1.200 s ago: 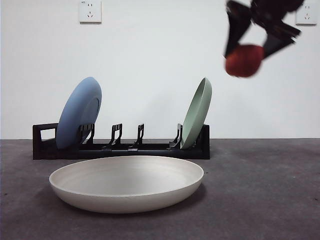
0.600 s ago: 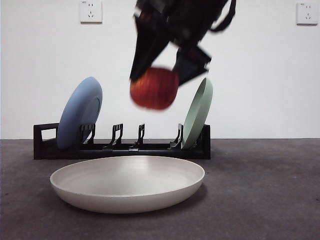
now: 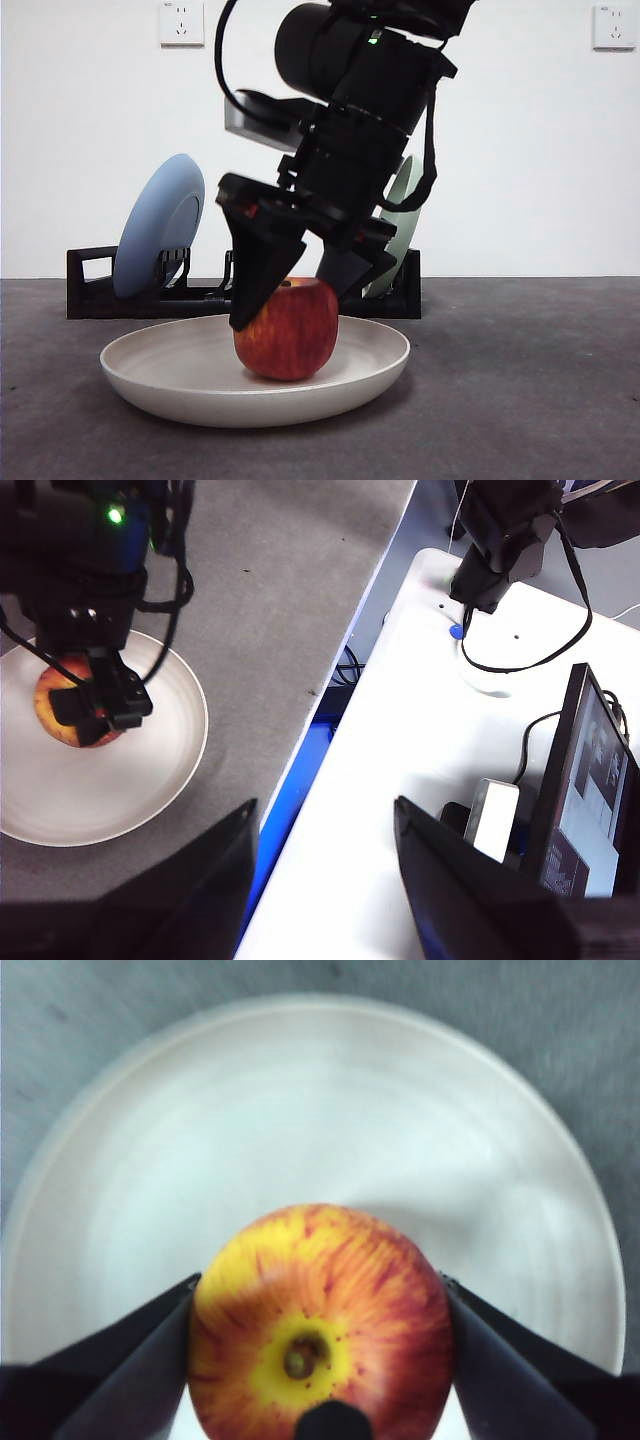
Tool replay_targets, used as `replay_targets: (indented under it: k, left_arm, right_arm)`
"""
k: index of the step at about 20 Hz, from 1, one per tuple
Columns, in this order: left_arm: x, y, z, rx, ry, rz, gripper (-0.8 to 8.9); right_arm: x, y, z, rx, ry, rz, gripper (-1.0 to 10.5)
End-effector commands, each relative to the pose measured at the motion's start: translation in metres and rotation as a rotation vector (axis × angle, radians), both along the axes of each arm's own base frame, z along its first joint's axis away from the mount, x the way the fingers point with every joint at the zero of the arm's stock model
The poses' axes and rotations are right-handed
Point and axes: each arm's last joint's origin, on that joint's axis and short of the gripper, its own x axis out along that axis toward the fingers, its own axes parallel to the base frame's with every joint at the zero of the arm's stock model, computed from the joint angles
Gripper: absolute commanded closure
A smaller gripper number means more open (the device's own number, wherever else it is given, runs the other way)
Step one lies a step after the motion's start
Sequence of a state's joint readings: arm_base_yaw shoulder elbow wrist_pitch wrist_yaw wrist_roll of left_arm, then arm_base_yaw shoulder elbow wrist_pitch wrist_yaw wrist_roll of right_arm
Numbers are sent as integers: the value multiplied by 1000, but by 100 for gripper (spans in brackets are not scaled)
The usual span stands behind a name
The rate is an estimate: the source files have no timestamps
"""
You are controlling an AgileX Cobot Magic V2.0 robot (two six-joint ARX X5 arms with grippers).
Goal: Take the yellow plate from the plate rack,put the plate on the table,take the apple from the table,put the apple in the plate
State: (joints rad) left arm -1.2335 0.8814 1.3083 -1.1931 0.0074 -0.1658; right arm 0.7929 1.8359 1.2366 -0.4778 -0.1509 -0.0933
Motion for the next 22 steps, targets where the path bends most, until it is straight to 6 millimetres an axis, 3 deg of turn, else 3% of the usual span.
replay_targets:
  k: [1,4,5,8,9,15,18,22]
  left_arm:
    - [0,0,-1,2,0,-2,586]
    - [0,0,-1,2,1,-2,586]
    - [0,0,-1,2,2,-1,586]
    - [0,0,-1,1,9,6,586]
    - [0,0,-1,1,9,6,586]
    - [-1,2,-3,26,19,8,586]
    - [-1,2,-3,25,20,8,586]
    - [-1,2,-3,25,19,8,586]
  right_arm:
    - [-5,4,-8,-32,-1,-1,958]
    - [-7,5,-8,-33,5,7,941]
    - [-7,6,-8,-29,9,7,886]
    - [-7,6,-8,-27,12,1,447]
    - [-7,6,-8,-23,17,-11,377]
    - [-8,5,8,6,6,-17,375]
    - [-12,1,37,24,-6,-23,376]
    - [-31,-19,94,29,-10,-23,382]
